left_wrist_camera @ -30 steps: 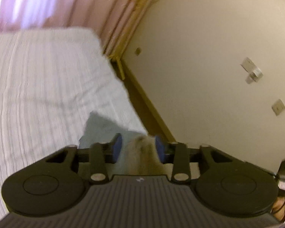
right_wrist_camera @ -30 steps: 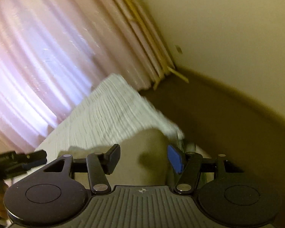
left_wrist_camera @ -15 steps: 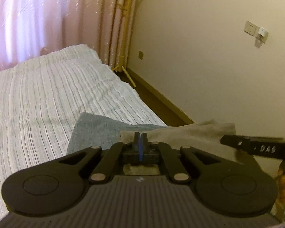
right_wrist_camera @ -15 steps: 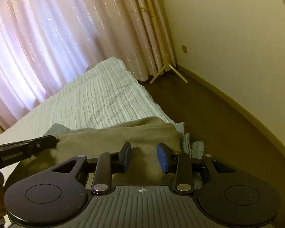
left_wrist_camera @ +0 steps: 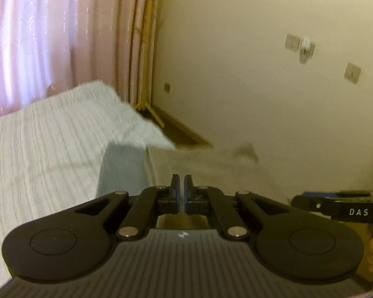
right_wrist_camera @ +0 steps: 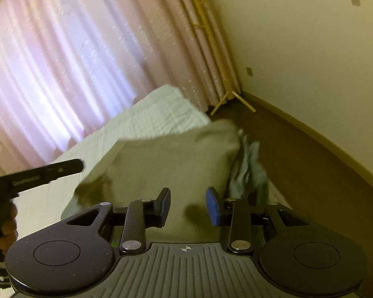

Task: Fold clothes
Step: 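Lower the trousers onto the stack and open both grippers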

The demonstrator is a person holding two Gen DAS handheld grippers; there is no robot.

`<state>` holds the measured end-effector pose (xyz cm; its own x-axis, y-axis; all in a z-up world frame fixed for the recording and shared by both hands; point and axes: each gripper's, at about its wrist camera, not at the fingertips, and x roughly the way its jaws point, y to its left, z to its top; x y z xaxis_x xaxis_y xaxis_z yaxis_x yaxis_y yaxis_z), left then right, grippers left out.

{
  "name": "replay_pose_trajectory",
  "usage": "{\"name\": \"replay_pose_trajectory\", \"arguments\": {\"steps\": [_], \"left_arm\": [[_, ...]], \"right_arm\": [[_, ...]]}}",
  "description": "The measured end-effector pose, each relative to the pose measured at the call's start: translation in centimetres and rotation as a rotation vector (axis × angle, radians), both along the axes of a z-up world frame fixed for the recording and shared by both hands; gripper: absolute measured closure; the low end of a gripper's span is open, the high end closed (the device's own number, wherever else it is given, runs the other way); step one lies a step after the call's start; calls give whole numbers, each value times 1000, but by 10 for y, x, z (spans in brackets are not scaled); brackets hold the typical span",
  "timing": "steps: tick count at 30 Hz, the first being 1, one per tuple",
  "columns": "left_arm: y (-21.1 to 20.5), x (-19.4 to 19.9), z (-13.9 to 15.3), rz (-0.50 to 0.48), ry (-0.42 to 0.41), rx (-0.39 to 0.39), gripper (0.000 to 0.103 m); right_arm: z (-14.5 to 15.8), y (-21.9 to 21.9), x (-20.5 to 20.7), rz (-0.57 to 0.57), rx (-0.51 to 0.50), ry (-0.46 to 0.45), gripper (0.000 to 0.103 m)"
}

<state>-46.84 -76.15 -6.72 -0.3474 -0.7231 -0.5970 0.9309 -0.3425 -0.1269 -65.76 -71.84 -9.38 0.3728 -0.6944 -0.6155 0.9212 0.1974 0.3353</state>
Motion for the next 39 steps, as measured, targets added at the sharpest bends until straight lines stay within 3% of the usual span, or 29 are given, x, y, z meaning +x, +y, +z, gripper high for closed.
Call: {"name": "replay_pose_trajectory", "arguments": {"steps": [2, 5, 12, 13, 14, 15, 21, 30, 32, 39], "left_arm": [[-2, -4, -19, 33, -54, 59, 103], [-5, -2, -32, 55, -66, 76, 103], [0, 1, -23, 97, -74, 117, 103], [3, 1, -18, 112, -75, 125, 102], [6, 1, -13, 127, -78, 133, 102], [9, 1, -8, 140, -88, 140, 102], [35, 0, 20, 193, -130, 189, 80], [74, 3, 49, 205, -176, 206, 68], [81, 4, 56, 204, -176, 200, 66], [104, 3, 72, 197, -182, 174, 58]], "right_arm": [[-8, 5, 12, 26, 17, 39, 68], [-23, 6, 21, 37, 53, 84, 68], [-17, 6, 21, 38, 95, 126, 66], [-14, 8, 21, 32, 95, 123, 55], [-10, 10, 21, 26, 94, 116, 30], [-7, 12, 21, 20, 94, 110, 23], [10, 25, 26, -5, 124, 95, 22], [39, 55, 35, -50, 140, 82, 21], [45, 62, 36, -60, 139, 86, 11], [63, 88, 38, -91, 136, 92, 9]]}}
